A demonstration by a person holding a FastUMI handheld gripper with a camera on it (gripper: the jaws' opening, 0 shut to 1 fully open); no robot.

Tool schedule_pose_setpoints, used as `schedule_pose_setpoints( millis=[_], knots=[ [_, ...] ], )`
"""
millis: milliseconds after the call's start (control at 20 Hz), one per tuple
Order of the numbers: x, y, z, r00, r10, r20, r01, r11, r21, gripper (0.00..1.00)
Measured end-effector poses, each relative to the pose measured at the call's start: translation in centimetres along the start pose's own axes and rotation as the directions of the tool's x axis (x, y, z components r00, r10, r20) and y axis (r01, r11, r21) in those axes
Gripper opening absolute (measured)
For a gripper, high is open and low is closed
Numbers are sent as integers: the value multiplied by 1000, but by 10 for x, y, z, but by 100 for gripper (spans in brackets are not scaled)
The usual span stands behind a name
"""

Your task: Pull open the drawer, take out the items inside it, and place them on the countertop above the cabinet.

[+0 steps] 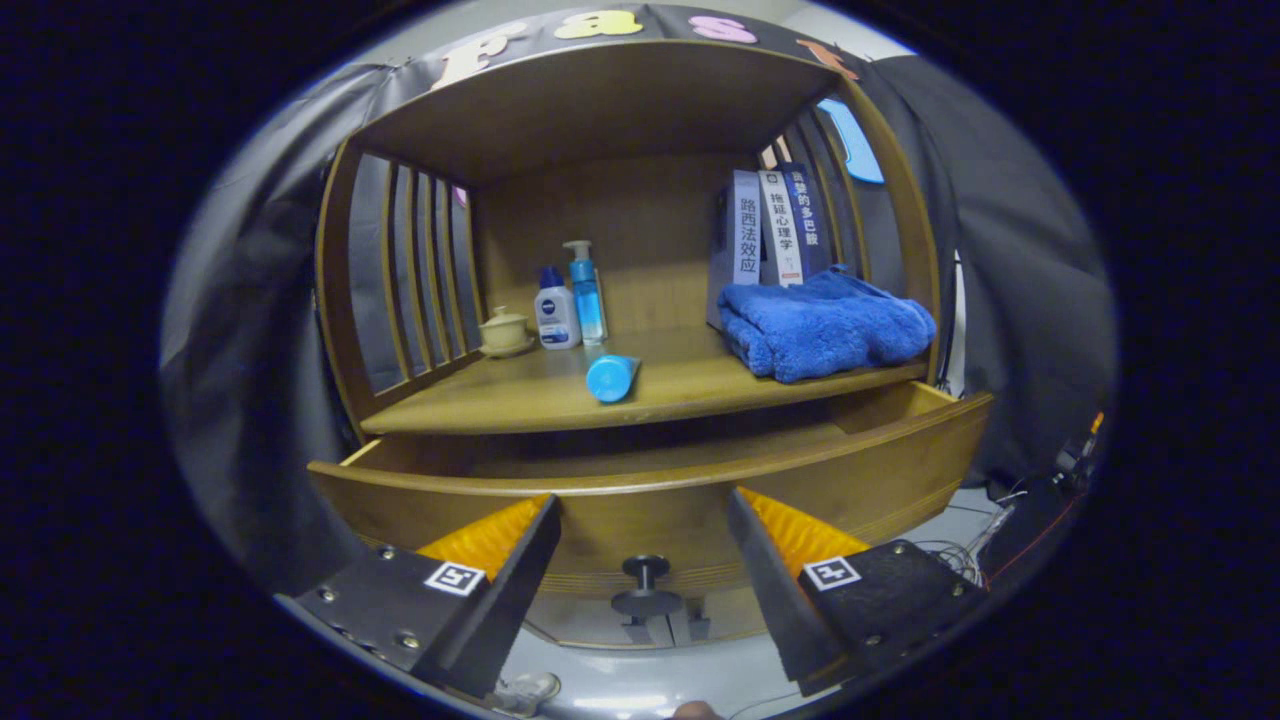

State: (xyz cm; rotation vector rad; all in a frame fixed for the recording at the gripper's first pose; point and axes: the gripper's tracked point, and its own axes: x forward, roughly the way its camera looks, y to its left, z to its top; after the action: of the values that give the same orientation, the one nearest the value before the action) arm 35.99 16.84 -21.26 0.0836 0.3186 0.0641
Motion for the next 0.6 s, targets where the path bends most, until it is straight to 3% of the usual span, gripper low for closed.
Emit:
schedule_pose_setpoints(
  millis=[600],
  knots=[
    [53,4,13,1000,-8,24,8,1000,6,100]
  ],
)
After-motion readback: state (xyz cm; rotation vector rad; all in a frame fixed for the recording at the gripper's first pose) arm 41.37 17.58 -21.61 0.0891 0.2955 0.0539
